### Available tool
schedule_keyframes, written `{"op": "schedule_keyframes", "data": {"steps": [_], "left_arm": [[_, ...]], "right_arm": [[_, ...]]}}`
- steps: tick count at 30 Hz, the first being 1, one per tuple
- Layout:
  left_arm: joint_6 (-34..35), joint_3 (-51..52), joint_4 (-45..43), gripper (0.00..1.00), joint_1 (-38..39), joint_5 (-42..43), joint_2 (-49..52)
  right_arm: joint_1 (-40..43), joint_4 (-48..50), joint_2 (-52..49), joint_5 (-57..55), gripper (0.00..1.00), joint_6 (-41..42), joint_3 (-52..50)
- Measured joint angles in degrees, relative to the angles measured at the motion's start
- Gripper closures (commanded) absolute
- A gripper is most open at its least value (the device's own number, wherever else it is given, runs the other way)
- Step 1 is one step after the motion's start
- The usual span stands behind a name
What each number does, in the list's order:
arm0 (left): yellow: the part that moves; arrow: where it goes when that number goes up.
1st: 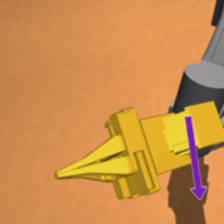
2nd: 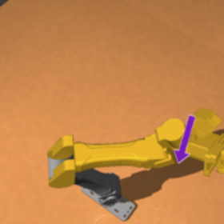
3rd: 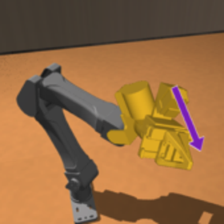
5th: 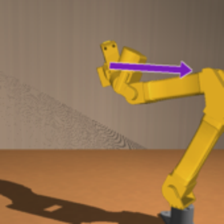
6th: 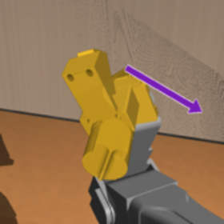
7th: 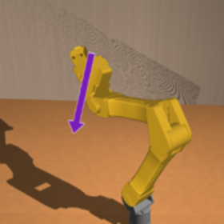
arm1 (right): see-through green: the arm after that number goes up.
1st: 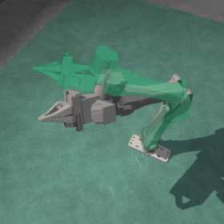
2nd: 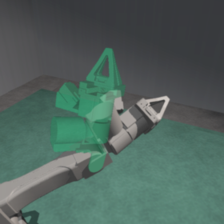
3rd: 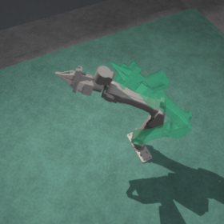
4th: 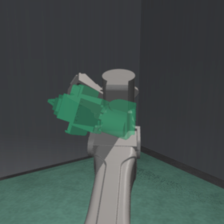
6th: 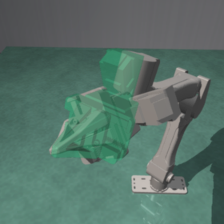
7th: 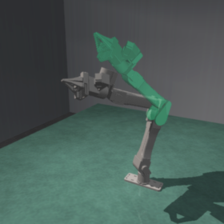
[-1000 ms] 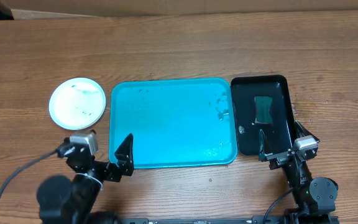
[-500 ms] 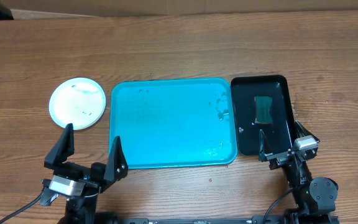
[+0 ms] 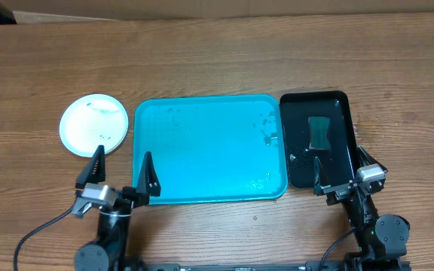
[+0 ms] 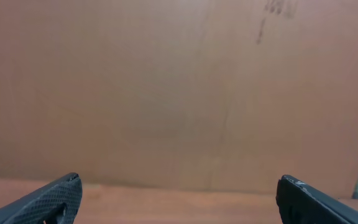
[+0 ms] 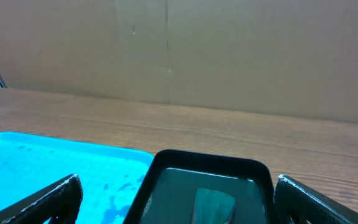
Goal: Clean dirty plates on tray and stack at the side
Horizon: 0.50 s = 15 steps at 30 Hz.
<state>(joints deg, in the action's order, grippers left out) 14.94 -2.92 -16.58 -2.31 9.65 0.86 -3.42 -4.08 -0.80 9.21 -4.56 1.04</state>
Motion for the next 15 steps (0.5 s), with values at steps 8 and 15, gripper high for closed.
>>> {"op": "schedule_keyframes", "data": {"steps": [8, 15], "left_arm": [[0.02, 2.4, 5.64, 0.0, 0.0, -7.61, -0.02], [-2.78, 2.45, 20.7, 0.0, 0.0, -13.57, -0.07]], "right_arm": [[0.02, -0.02, 0.0, 0.0, 0.0, 0.0, 0.0], [0.0, -0.02, 0.0, 0.0, 0.0, -0.02, 0.0]]}}
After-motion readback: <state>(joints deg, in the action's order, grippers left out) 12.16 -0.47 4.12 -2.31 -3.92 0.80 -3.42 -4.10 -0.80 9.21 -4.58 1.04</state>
